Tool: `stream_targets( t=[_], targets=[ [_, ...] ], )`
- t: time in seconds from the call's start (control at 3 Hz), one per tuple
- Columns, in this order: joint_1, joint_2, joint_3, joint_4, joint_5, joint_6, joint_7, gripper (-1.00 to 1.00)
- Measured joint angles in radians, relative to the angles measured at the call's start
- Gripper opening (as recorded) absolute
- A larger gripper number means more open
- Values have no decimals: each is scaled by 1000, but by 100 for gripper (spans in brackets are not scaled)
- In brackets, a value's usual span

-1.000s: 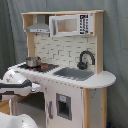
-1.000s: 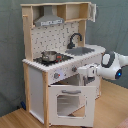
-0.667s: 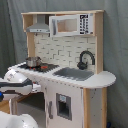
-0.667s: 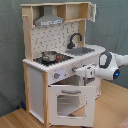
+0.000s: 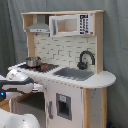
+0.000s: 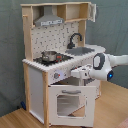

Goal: Play with the kitchen

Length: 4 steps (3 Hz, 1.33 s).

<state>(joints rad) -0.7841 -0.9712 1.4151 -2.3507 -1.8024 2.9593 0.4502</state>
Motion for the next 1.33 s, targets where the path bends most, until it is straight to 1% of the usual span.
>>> stream_targets(
  t=[0.33,0.67,1.0,1.33],
  targets=[
    [-17,-4,28,32,-18,-12,1,100],
    [-16,-4,27,31,-18,-12,2,-100],
    [-11,-4,16,20,-18,-12,100,-100],
    [-11,-4,16,20,-18,-12,220,-100]
  ],
)
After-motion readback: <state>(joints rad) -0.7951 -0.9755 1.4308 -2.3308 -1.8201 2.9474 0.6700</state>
